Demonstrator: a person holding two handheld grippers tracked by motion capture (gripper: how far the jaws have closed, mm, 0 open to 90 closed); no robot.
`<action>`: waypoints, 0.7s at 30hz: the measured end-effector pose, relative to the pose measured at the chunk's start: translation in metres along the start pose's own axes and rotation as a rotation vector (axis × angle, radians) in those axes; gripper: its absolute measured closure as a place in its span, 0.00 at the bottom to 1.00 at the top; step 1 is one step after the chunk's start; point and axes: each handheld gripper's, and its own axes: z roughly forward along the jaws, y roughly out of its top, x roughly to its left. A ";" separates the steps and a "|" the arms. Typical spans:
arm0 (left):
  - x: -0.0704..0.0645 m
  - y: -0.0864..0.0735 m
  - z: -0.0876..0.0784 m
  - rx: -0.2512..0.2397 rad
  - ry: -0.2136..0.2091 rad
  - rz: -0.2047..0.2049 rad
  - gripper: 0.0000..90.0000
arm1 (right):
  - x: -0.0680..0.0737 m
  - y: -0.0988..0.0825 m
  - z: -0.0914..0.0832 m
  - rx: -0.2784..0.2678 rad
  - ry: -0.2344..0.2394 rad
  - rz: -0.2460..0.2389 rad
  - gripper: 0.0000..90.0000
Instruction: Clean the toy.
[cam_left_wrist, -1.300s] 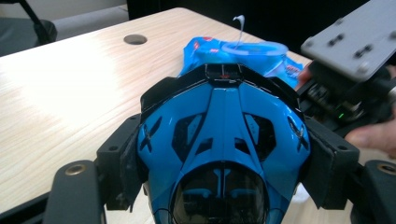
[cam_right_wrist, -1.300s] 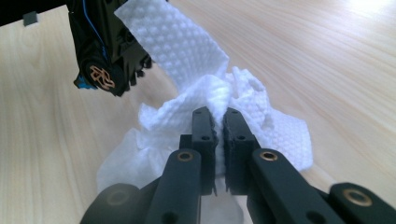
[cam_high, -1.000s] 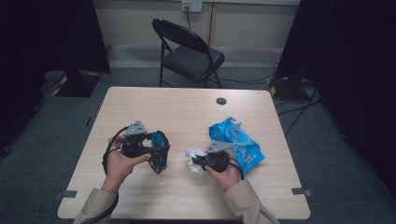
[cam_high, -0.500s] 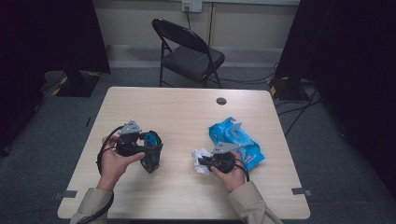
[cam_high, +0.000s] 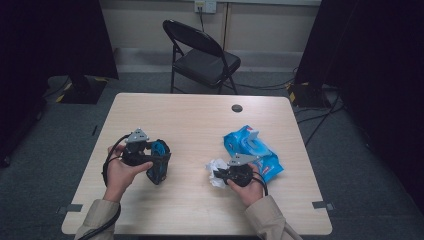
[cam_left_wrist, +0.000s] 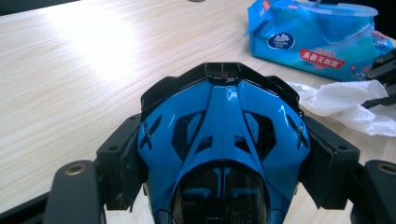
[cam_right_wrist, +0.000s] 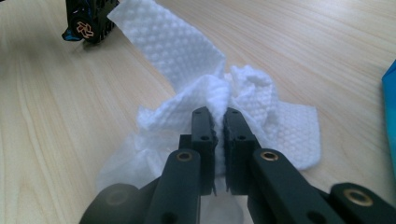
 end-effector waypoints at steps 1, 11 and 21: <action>0.000 0.000 0.001 0.001 0.000 -0.002 0.29 | 0.000 0.000 0.000 0.001 0.000 -0.001 0.94; 0.001 0.003 0.016 0.006 0.006 -0.016 0.29 | 0.000 -0.003 0.001 -0.003 0.007 0.006 0.94; -0.001 0.010 0.036 0.059 0.021 0.000 0.29 | -0.001 -0.004 0.001 -0.004 0.009 0.010 0.93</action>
